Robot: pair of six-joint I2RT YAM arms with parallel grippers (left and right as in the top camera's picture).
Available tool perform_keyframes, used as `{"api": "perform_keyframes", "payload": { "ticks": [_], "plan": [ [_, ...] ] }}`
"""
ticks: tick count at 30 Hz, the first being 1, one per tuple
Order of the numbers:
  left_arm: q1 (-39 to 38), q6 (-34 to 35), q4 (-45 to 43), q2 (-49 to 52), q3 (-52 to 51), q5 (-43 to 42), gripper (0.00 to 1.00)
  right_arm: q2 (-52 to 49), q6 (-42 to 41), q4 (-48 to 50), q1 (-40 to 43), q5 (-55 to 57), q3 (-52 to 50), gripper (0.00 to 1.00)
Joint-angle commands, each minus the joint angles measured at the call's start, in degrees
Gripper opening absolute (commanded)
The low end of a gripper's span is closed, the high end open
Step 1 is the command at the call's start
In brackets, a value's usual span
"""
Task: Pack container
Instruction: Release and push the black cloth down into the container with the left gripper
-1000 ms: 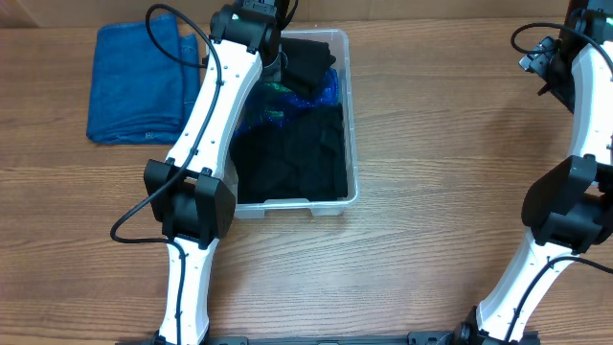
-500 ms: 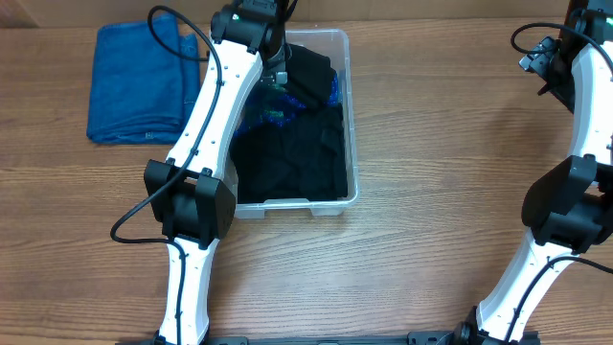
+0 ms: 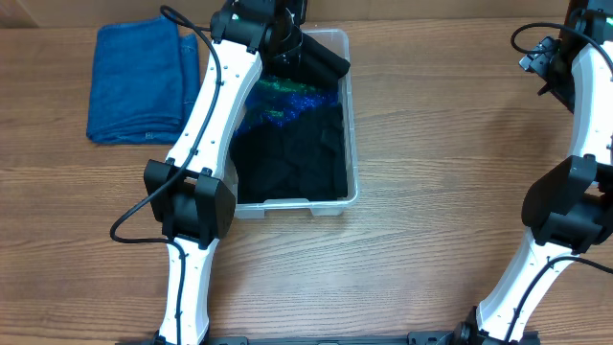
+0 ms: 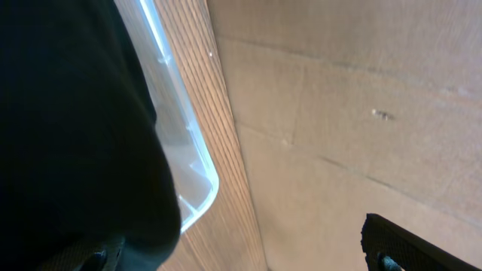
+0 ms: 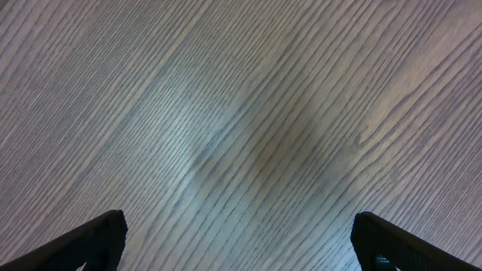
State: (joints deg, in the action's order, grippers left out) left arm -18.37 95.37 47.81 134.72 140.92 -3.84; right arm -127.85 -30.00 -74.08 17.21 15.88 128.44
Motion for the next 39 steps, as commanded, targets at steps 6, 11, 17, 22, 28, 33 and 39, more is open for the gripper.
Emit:
{"api": "perform_keyframes", "payload": {
  "ticks": [6,11,17,22,28,33,39],
  "plan": [
    [-0.07,-2.27,-5.16,-1.84,0.68,-9.29,1.0,0.09,-0.26,0.33,0.22,0.76,0.07,1.0],
    [-0.07,-5.92,-5.11,-5.22,0.68,-6.34,1.0,0.09,-0.26,0.33,0.22,0.76,0.09,1.0],
    [0.02,-16.06,-5.25,-8.09,0.68,-3.8,1.0,0.09,-0.26,0.33,0.22,0.76,0.07,1.0],
    [-0.02,-39.32,-0.39,-7.28,0.63,-1.16,0.92,0.09,-0.26,0.33,0.22,0.76,0.09,1.0],
    [-0.04,-54.55,6.6,-2.97,0.59,-1.22,0.04,0.09,-0.26,0.33,0.22,0.76,0.07,1.0],
    [-0.63,-58.62,9.57,3.87,0.59,-3.48,0.04,0.09,-0.26,0.33,0.22,0.76,0.07,1.0],
    [-1.57,-61.2,14.75,11.65,0.59,-5.07,0.04,0.09,-0.26,0.33,0.22,0.76,0.09,1.0]
  ]
}}
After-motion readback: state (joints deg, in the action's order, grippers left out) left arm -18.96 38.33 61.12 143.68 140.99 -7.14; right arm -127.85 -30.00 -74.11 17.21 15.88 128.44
